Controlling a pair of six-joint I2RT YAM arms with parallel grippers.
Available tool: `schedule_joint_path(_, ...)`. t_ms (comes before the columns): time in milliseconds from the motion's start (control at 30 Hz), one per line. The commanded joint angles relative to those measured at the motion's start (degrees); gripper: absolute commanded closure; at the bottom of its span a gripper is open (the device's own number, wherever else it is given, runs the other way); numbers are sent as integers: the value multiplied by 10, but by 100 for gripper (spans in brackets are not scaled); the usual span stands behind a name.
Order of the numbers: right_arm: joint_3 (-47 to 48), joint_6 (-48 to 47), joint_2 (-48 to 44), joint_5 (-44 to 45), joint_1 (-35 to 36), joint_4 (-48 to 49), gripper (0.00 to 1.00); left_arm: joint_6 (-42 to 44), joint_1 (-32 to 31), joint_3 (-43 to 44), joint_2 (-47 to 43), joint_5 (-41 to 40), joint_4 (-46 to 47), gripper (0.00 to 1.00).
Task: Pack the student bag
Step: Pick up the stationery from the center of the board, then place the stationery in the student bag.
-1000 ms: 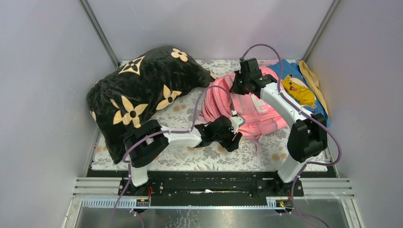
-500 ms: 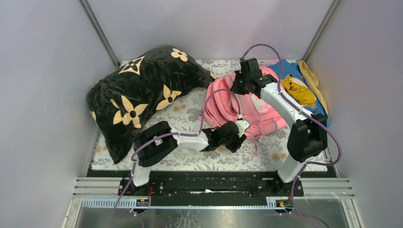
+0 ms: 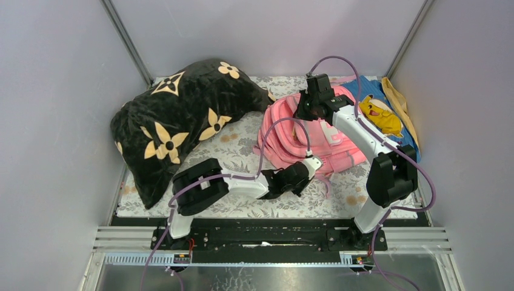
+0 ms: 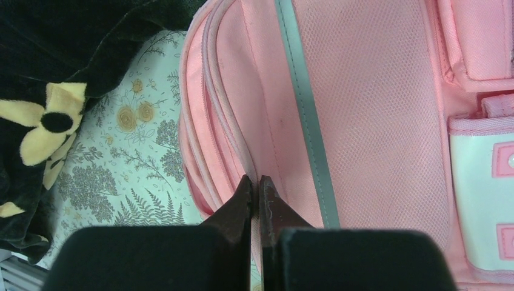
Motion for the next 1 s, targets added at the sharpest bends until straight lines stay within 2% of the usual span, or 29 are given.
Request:
schedule_joint_path(0, 12, -9, -34, 4, -8, 3, 100, -31, -3, -44, -78, -47, -25, 100)
schedule_joint_path(100, 13, -13, -39, 8, -8, 3, 100, -89, 14, -97, -167, -36, -29, 100)
schedule_joint_path(233, 11, -11, -37, 3, -8, 7, 100, -161, 77, -133, -262, 39, -46, 100)
schedule_joint_path(400, 6, -7, -40, -1, -8, 12, 100, -233, 167, -84, -310, 44, -106, 100)
schedule_joint_path(633, 0, -5, -47, -1, -8, 17, 100, -302, 254, 54, -236, 62, -133, 100)
schedule_joint_path(833, 2, -8, -43, 2, -12, 9, 100, -293, 269, 167, -135, 56, -160, 100)
schedule_joint_path(967, 7, -8, -41, 5, -12, 6, 100, -305, 272, 189, -81, 70, -139, 100)
